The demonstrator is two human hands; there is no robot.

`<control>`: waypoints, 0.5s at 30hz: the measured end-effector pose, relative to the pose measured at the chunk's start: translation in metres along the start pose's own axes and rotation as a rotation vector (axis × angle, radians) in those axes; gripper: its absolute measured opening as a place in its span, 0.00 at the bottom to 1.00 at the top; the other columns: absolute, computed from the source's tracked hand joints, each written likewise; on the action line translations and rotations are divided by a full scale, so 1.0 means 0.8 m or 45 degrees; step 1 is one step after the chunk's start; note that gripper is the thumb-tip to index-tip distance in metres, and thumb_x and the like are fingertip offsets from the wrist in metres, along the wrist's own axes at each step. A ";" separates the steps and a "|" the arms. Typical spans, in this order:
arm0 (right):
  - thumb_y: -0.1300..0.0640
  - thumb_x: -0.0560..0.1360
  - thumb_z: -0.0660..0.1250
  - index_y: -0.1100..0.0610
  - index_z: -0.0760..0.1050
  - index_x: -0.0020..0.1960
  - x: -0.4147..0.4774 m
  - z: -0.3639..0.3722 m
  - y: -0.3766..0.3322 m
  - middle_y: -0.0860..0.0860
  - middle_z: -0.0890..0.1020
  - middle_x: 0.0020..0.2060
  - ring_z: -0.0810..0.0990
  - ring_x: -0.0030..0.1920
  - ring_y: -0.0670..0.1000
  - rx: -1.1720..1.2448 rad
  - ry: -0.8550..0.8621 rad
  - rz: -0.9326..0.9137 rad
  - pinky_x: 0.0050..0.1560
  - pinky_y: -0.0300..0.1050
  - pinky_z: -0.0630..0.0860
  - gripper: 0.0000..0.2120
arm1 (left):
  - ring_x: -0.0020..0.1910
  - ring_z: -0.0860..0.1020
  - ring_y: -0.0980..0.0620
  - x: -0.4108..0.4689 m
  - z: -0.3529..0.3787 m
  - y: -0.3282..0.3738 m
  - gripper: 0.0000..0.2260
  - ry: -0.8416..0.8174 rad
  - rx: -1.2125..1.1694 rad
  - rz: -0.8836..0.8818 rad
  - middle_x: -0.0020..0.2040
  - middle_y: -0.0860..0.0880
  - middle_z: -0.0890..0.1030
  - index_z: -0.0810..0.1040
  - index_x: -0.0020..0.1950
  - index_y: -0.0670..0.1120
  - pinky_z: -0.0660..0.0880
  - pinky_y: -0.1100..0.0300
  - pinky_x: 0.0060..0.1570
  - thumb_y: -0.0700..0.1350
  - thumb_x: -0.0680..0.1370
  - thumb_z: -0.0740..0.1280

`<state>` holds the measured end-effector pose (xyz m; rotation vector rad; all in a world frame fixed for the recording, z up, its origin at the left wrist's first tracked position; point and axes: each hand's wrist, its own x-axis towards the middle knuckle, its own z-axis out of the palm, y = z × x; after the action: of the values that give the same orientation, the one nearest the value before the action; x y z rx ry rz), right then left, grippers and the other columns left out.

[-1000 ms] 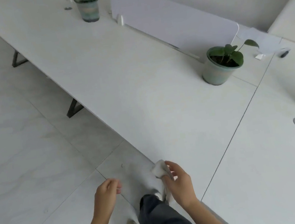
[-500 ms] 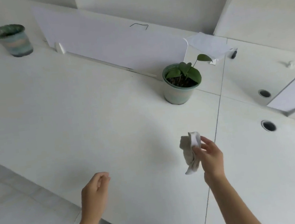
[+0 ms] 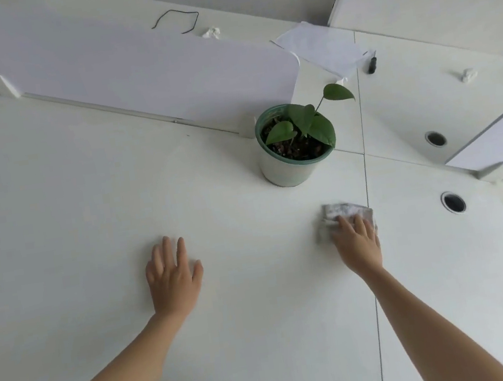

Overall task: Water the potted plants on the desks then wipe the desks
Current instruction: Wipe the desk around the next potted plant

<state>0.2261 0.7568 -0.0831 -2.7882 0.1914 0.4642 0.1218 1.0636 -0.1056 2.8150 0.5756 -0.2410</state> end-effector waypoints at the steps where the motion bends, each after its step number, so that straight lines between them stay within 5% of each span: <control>1: 0.50 0.78 0.54 0.48 0.56 0.73 0.006 0.003 -0.003 0.56 0.51 0.76 0.47 0.75 0.55 -0.051 0.005 0.010 0.74 0.51 0.46 0.24 | 0.57 0.77 0.33 0.002 0.007 -0.001 0.24 -0.002 0.025 0.003 0.60 0.34 0.77 0.77 0.59 0.38 0.72 0.42 0.55 0.51 0.72 0.55; 5: 0.50 0.78 0.54 0.47 0.55 0.73 0.058 -0.012 -0.012 0.54 0.49 0.76 0.45 0.76 0.54 -0.129 -0.006 -0.015 0.74 0.53 0.45 0.25 | 0.61 0.75 0.34 0.004 0.021 -0.004 0.24 0.042 0.030 -0.007 0.63 0.35 0.75 0.76 0.61 0.40 0.60 0.46 0.60 0.52 0.72 0.55; 15: 0.52 0.76 0.52 0.50 0.58 0.72 0.138 -0.014 -0.064 0.54 0.49 0.76 0.44 0.76 0.54 -0.102 0.077 0.012 0.74 0.55 0.42 0.24 | 0.65 0.63 0.40 0.012 0.038 -0.006 0.24 0.326 0.019 -0.031 0.65 0.35 0.74 0.67 0.64 0.43 0.59 0.47 0.61 0.52 0.71 0.54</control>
<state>0.3421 0.7927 -0.0958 -2.8834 0.2033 0.3989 0.1255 1.0630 -0.1375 2.8749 0.6637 0.1136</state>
